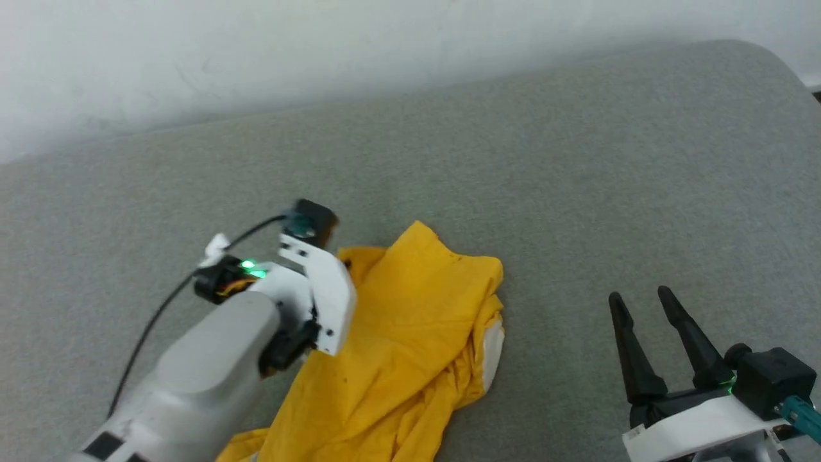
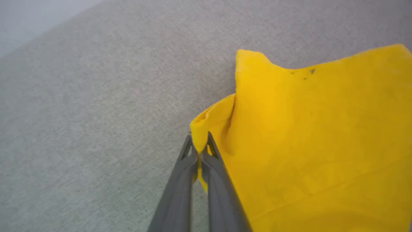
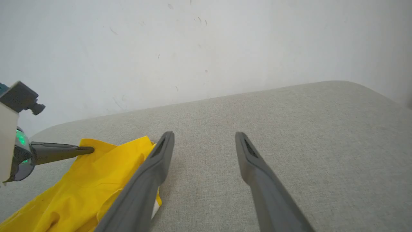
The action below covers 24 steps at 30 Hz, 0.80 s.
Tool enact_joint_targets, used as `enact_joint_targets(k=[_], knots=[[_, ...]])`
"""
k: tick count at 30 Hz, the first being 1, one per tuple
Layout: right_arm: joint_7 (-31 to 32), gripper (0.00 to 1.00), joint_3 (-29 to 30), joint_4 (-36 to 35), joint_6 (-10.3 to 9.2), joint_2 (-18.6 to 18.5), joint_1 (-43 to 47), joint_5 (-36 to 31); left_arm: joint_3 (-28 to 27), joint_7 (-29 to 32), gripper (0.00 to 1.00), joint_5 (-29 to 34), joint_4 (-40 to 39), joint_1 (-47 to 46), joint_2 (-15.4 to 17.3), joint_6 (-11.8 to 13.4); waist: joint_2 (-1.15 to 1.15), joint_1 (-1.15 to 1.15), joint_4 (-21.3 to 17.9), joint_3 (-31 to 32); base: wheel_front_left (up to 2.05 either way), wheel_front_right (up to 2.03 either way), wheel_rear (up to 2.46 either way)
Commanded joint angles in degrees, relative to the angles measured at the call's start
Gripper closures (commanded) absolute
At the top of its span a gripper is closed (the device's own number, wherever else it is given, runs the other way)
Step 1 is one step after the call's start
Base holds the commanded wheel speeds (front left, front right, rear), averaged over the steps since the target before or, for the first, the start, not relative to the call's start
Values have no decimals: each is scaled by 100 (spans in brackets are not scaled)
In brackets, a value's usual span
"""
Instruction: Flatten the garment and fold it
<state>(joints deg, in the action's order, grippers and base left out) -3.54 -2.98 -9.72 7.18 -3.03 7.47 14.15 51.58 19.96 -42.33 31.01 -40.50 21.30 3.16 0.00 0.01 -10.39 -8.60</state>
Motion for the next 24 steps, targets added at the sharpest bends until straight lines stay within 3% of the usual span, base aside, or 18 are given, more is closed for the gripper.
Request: enact_joint_targets(k=[1, 10, 13, 17, 18, 19, 24], knots=[[10, 0, 11, 6, 31, 15, 29, -7, -97, -112, 100, -32, -78, 127, 121, 89, 0, -1, 136, 75, 0, 0, 0], [103, 0, 71, -35, 31, 15, 125, -74, -1279, -1083, 100, -760, -1758, 2363, 1300, 1661, 0, -1, 542, 280, 0, 0, 0], [136, 0, 84, -51, 31, 15, 155, -102, -1477, -1167, 100, -1034, -2212, 3135, 1461, 2039, 0, -1, 625, 345, 0, 0, 0], [174, 0, 74, -67, 31, 15, 179, -113, -1619, -1266, 97, -1390, -2579, 3864, 1393, 2264, 0, -1, 662, 415, 0, 0, 0], [182, 0, 75, -69, 31, 15, 191, -115, -1656, -1337, 53, -1437, -2617, 3967, 1348, 2300, 0, -1, 669, 434, 0, 0, 0], [190, 0, 77, -70, 31, 15, 203, -115, -1677, -1435, 0, -1433, -2640, 4033, 1318, 2318, 0, -1, 675, 456, 0, 0, 0], [282, 0, 97, -58, 31, 15, 293, -116, -1870, -2478, 0, -1027, -2733, 3968, 1136, 2320, 0, -1, 727, 570, 0, 0, 0]])
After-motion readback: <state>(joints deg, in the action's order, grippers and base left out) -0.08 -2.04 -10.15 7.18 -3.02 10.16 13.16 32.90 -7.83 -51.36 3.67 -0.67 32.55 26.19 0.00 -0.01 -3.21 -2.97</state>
